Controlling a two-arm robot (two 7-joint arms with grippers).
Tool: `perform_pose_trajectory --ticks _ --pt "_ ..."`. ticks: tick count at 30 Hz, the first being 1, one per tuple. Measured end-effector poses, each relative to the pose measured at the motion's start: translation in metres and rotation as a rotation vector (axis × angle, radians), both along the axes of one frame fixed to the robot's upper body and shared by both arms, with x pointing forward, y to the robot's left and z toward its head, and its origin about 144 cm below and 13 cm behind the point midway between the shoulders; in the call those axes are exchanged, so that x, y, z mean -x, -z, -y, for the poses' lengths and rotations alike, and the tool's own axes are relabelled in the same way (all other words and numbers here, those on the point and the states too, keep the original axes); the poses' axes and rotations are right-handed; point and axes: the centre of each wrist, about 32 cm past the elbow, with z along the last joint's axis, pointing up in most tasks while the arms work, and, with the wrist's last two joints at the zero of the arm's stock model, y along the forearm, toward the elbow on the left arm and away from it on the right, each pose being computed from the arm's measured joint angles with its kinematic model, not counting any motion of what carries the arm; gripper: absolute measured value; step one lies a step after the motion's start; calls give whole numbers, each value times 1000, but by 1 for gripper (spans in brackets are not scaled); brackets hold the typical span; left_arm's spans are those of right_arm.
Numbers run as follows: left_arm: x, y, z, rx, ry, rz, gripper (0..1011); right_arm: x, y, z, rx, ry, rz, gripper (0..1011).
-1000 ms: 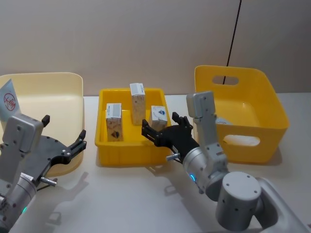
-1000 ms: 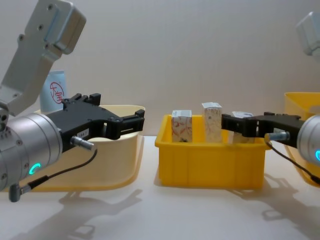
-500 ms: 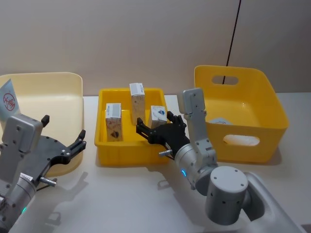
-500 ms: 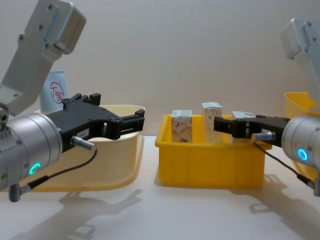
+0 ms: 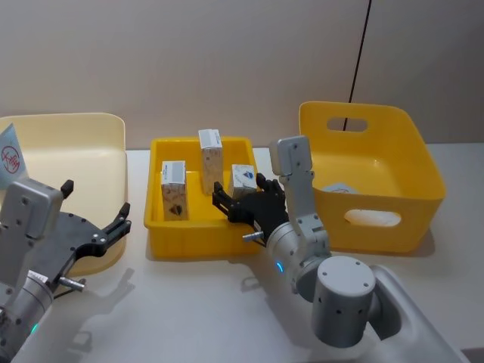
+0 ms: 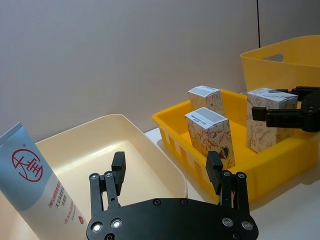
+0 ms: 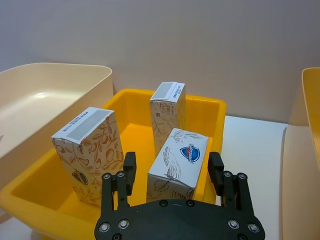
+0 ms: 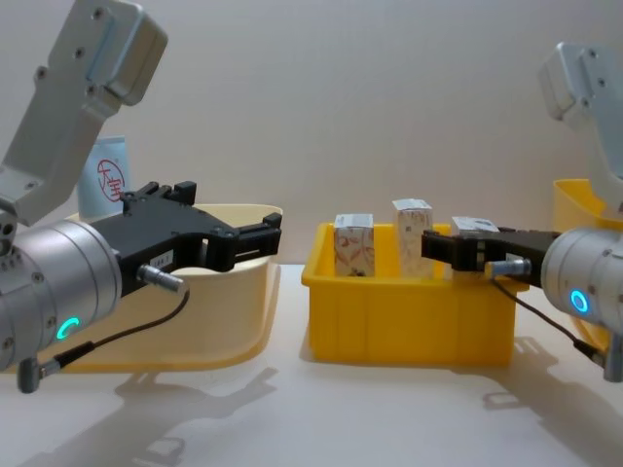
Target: Bimanual collaborative sorting of washing and personal care products
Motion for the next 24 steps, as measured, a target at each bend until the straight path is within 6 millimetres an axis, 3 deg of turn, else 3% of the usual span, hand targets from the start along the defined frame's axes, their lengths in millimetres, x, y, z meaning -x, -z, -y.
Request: perform_pose_trajectory --ticks 6,8,15,24 --pt "0 0 0 0 0 0 1003 -1 0 -1 3 6 -1 738" --pt "0 0 0 0 0 0 1003 -1 0 -1 4 8 -2 725" --pt "0 0 0 0 0 0 1003 -2 0 -2 5 12 -2 449" --pt "0 0 0 0 0 0 1003 -2 0 -1 5 13 3 410"
